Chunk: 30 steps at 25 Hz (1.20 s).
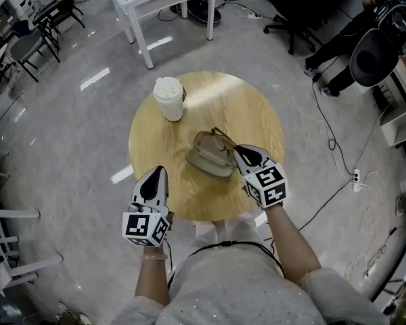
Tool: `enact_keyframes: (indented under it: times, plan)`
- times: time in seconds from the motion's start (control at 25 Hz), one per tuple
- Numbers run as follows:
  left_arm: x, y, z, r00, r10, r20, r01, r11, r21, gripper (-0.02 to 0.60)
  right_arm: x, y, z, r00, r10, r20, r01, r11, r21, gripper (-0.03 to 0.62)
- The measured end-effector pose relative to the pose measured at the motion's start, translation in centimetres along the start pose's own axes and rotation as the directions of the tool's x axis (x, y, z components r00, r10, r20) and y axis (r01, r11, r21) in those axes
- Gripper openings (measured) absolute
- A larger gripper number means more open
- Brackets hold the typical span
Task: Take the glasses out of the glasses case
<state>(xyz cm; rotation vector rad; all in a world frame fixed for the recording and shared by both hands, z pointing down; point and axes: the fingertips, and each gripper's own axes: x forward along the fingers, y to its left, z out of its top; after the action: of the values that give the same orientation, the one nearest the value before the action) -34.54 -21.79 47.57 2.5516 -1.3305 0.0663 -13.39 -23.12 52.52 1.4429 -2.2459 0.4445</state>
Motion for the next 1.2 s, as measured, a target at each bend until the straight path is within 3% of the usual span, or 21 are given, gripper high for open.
enact_keyframes:
  times: [0.4,0.92,1.2]
  plan:
    - [-0.2,-1.8,0.4,0.999,0.033,0.023,-0.034,0.999,0.019,0.005,-2.2,-2.0,0.0,0.997,0.016,0.071,-0.020,0.998,0.059,0.032]
    - [-3.2,-3.0,1.7,0.978,0.189,0.082,-0.190,0.982,0.006,0.005,-4.7,-3.4,1.3,0.988,0.097,0.122,-0.101,0.995,0.024,0.032]
    - [-4.6,-5.2,1.7,0.966,0.238,0.101,-0.239,0.971,0.004,0.005,-6.7,-4.2,0.8,0.981,0.132,0.138,-0.136,0.991,0.019,0.032]
